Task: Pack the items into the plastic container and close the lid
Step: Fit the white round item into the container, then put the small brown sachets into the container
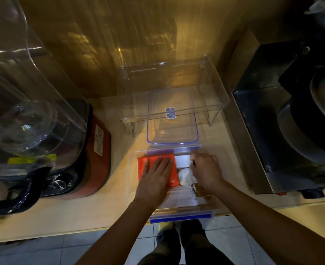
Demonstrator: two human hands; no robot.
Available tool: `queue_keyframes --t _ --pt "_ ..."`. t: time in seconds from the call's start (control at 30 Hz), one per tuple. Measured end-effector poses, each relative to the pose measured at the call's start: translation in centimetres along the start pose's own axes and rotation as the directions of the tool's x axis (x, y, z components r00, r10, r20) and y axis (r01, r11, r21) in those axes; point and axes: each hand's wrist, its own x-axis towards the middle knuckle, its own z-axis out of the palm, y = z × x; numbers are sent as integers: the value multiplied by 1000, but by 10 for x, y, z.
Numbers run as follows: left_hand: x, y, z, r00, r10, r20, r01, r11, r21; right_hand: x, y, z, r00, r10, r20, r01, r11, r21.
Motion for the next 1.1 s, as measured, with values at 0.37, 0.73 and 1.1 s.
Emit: queue_keyframes --t 0.37,0.73,1.1 --pt "-1 2 3 1000 -8 -13 8 1000 -15 5 2 -4 998 -60 -9 61 996 59" --pt "-1 3 4 999 -25 -34 24 999 -33 -12 11 -3 983 -125 131 150 969 -197" --pt "-1 2 7 998 -21 -52 18 999 -49 -15 12 12 983 -55 177 60 998 -25"
